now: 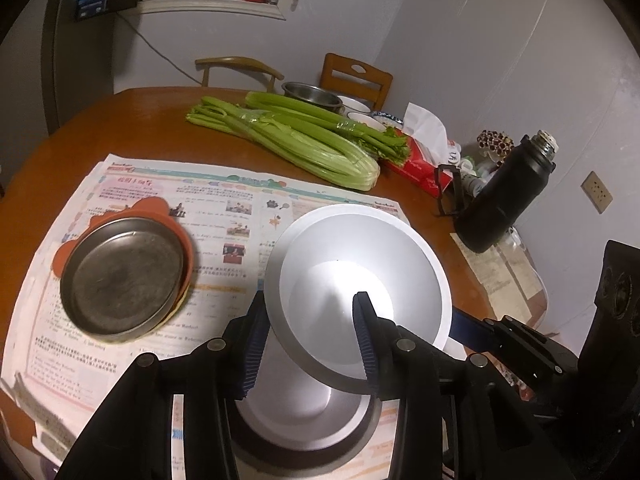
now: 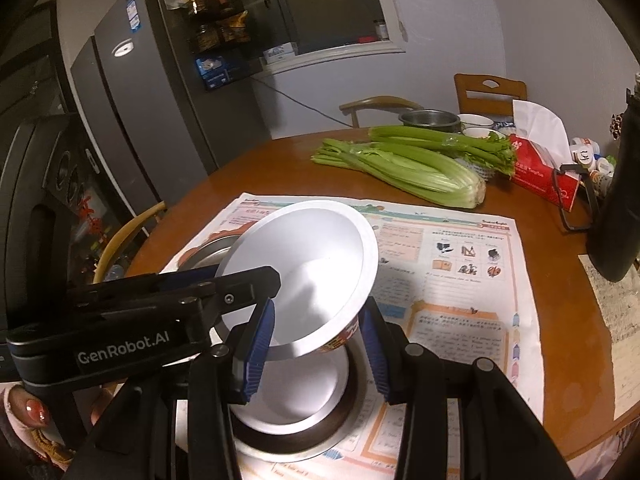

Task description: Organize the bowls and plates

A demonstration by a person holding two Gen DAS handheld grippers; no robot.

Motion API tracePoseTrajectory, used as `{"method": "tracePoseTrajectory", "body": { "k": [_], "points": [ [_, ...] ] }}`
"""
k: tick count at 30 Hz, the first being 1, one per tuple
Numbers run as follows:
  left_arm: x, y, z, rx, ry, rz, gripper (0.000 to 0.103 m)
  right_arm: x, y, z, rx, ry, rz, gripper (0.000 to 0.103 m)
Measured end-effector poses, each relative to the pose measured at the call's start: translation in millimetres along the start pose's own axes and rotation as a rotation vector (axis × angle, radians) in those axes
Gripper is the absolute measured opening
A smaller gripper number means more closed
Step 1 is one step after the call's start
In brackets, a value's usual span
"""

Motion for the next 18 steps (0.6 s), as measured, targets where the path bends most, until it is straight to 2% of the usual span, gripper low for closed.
{"method": "tracePoseTrajectory", "body": {
  "k": [8,18],
  "points": [
    [16.1,-10.4,-7.3,-0.025,0.007,0.009,0.043,14.4,-1.2,-12.8,-0.018,-0.009,-0.022,0.045],
    [37.3,-3.7,-12.9,-0.035,0.011,-0.03,0.043,35.9,6.4,-17.2,-0.022,-0.016,-0.075,0.045]
  ]
}}
Point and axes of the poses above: each gripper's, at about its wrist camera, not at the fingertips, and y roughly the way its jaws point, z to its right, x to its underside, the point moved 9 cm from there along y, roughly the way its jaws point, and after that the axes turned 13 degrees about -x, right-handed, at the moved point
